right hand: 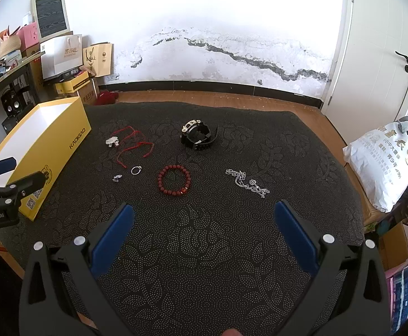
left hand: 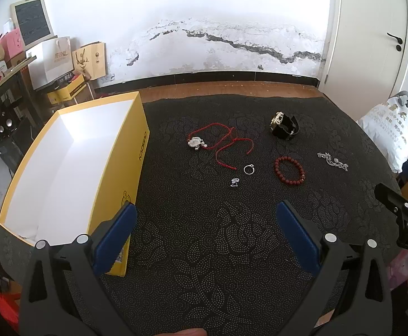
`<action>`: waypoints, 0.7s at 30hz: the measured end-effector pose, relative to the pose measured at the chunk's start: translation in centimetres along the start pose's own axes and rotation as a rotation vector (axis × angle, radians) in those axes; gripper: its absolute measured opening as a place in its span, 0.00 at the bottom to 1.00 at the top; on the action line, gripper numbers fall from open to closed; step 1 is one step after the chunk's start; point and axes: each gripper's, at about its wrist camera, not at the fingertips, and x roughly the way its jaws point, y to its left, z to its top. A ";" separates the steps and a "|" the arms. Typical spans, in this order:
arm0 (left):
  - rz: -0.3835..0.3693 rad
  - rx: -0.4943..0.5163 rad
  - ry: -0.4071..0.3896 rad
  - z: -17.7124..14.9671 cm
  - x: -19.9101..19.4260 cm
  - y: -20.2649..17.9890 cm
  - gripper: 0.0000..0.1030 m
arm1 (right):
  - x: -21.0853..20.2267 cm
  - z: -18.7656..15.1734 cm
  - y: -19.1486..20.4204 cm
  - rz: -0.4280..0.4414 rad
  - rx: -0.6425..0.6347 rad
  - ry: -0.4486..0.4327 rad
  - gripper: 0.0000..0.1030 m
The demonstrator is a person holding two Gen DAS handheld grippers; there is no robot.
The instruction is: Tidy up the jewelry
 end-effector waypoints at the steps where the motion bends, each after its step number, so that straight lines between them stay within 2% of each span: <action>1: 0.001 0.000 0.000 0.0 0.0 0.0 0.95 | 0.0 0.0 0.0 0.001 0.000 -0.001 0.94; 21: 0.007 0.009 -0.007 0.0 -0.2 0.0 0.95 | 0.0 0.0 0.1 -0.003 -0.002 -0.003 0.94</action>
